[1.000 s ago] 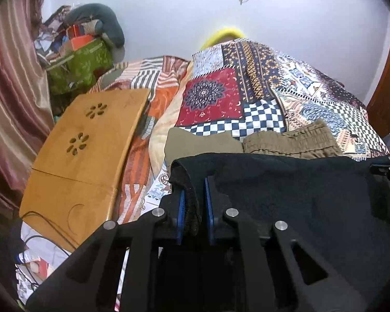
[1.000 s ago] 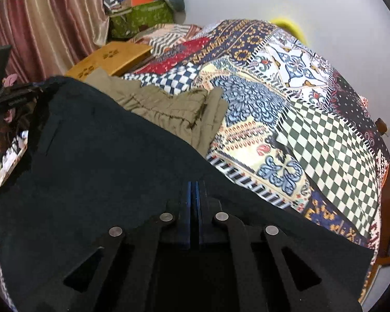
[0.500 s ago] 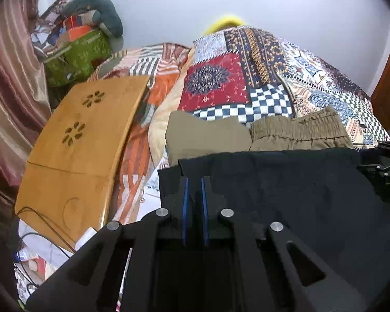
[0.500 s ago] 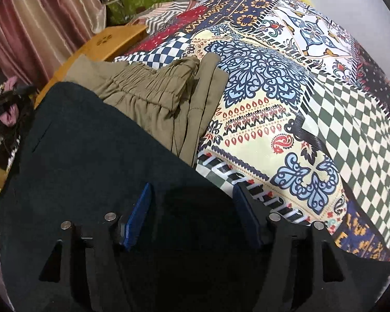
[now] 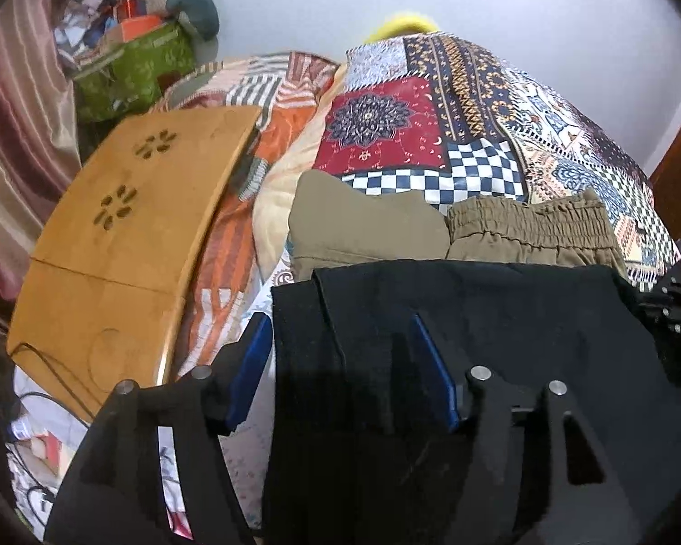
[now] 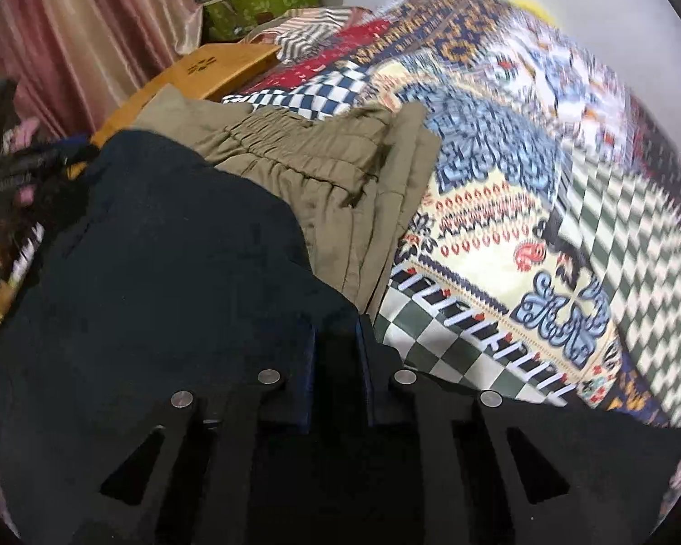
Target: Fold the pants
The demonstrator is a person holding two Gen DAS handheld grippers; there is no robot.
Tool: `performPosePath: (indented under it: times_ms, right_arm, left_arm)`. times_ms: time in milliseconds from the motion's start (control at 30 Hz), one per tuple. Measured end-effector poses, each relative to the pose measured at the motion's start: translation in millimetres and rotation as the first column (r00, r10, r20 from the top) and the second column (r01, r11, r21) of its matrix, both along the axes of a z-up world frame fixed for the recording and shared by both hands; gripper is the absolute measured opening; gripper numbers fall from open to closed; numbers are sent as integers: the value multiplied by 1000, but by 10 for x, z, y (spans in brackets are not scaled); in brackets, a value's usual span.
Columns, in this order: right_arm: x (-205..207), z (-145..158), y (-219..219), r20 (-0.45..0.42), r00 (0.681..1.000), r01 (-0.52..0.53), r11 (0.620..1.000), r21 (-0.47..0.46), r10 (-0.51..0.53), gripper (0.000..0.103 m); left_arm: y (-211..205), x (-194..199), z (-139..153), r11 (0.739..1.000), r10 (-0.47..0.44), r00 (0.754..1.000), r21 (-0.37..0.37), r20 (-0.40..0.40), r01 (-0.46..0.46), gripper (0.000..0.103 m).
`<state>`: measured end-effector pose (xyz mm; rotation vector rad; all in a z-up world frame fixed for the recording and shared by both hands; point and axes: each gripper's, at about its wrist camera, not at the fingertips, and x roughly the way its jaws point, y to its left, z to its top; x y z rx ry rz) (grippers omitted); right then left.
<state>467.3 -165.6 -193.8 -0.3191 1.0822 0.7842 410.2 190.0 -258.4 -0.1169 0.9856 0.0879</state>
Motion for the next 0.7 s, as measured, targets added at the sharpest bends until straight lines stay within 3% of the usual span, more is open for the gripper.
performPosePath:
  times_ms: [133,233,333,533,700]
  right_arm:
    - [24,38,-58,16,1000,24,999,31,-25,11]
    - [11,68,-102,34,999,37,998,51,-39,10]
    - [-46,110,-153,53,998,43,997,62,-47,9]
    - [-140,243,-190,74,996,52,995,85,-58,9]
    - [-257,414,-257,89,994,51,993,110,-61,9]
  left_arm:
    - [8,177,-137,1000,26,999,4,-33,-26,60]
    - [25,258,-185,999,32,999,-15,-42,-33,35]
    - [12,244,-155,999,24,999,-22,-24,-25,21]
    - [-98,55,36,999,-13,999,35,31,11,15]
    - [-140,-148,309,999,-25,996,29,86,23,14]
